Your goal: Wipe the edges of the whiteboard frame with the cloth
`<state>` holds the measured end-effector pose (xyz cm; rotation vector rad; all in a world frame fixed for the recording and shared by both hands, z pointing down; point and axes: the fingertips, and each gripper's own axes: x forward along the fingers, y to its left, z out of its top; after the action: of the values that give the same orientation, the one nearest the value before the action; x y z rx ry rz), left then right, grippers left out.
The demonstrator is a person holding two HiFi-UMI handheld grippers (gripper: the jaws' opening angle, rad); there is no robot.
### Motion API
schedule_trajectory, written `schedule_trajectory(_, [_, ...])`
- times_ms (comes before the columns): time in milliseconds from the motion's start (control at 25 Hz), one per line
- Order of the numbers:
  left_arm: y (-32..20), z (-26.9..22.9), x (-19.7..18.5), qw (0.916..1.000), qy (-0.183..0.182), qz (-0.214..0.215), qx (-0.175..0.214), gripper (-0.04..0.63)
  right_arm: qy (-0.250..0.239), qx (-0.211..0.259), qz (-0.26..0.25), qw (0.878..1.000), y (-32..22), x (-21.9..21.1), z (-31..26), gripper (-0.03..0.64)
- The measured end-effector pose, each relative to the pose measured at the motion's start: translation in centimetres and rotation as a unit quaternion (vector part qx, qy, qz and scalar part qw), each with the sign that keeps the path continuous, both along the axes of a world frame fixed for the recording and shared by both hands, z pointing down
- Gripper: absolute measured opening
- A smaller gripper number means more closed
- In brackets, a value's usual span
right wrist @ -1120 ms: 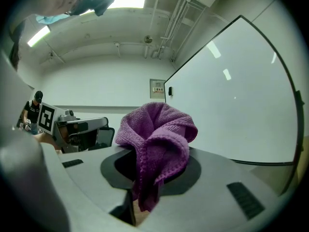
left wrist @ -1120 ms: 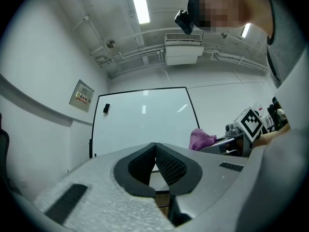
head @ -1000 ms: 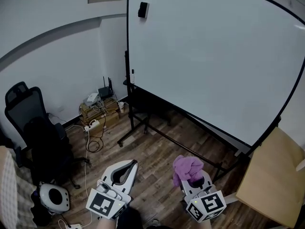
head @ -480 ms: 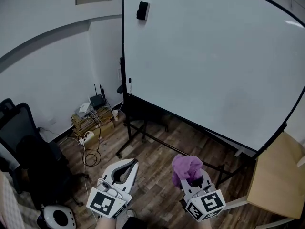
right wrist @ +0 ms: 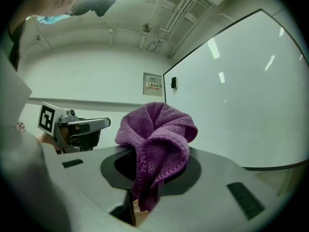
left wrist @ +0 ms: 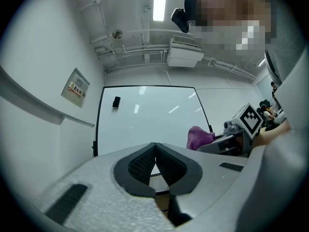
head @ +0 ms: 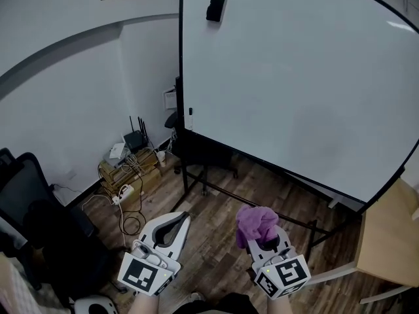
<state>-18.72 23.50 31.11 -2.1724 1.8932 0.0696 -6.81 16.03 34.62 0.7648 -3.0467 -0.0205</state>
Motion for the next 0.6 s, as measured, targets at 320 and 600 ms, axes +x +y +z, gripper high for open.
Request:
schedule_trajectory(320, [-1.2,1.1,-5.8,0.9999,0.014,-0.006,0.004,0.017,0.018,-0.004,0.001,1.0,-1.3,-5.5,0.8,0.084])
schedule_trajectory(600, [-5.5,2.3,-11.8,0.9994,0.025,-0.022,-0.005,0.017,0.037,-0.007,-0.015,0.999,-6.0,-12.1,2.0,0.084])
